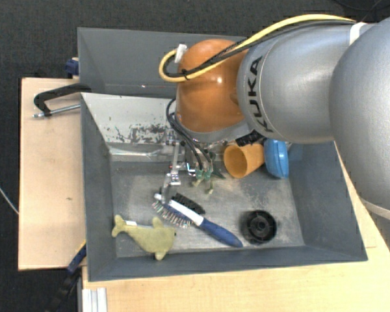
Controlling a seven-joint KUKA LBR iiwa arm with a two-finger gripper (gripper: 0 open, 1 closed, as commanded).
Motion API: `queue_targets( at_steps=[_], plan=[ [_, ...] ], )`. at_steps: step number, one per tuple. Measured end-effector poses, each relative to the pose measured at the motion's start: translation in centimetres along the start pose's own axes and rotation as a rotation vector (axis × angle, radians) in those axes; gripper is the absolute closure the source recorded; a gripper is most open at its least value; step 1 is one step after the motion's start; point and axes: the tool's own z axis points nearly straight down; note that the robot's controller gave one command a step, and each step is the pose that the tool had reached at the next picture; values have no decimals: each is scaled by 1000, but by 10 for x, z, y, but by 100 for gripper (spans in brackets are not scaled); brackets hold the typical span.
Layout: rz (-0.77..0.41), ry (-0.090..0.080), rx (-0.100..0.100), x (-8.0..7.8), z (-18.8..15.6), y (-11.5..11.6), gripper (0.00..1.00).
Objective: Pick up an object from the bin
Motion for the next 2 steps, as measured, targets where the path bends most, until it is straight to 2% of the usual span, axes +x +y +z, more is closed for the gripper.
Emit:
queue_targets(
  at_steps=[1,2],
  plan=[
    [-296,-13,-1,-5,88,-33,0],
    [-332,-12,1,22,83,-93,0]
  ],
)
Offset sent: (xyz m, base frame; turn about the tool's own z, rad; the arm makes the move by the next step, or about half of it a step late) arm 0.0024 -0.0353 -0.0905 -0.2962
